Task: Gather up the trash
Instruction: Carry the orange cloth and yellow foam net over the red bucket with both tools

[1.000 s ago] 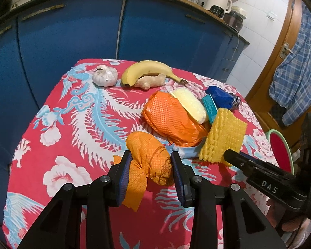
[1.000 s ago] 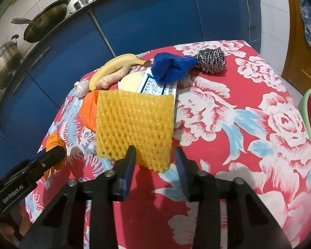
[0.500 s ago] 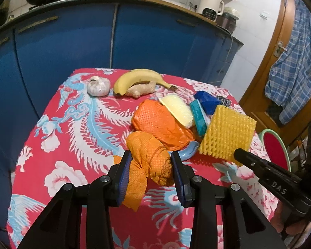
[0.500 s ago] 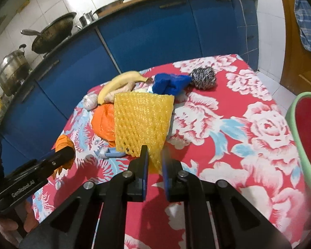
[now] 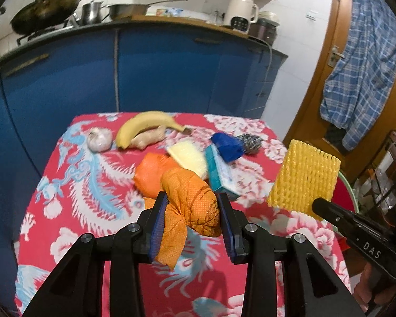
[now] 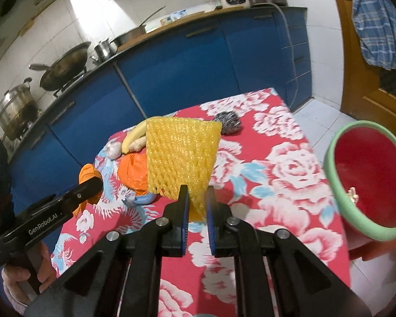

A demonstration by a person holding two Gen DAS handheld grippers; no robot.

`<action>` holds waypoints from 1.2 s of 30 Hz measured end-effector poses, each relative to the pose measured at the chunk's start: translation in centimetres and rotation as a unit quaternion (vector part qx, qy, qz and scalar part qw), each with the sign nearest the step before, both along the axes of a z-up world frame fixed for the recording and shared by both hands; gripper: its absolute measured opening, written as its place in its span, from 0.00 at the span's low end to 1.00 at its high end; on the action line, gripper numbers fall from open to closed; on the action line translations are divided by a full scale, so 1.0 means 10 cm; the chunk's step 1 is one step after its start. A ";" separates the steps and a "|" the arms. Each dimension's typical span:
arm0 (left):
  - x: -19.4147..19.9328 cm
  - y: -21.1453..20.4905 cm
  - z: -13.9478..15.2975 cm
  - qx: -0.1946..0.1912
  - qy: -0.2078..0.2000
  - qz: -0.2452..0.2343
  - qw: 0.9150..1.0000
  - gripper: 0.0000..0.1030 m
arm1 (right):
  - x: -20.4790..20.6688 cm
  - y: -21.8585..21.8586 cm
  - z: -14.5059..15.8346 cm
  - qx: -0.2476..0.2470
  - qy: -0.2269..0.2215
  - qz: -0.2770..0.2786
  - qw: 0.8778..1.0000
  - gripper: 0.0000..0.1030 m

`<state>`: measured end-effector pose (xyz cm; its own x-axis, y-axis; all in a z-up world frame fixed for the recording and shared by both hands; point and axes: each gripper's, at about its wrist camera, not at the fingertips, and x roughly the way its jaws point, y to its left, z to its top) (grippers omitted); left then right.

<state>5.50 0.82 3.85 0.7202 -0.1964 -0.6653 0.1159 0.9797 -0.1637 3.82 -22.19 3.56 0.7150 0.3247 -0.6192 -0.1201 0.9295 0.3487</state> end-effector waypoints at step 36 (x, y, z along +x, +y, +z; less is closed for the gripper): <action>0.19 -1.91 0.48 -0.005 -0.047 -0.206 0.977 0.38 | -0.54 -1.75 0.26 0.005 -0.031 -0.206 0.978 0.14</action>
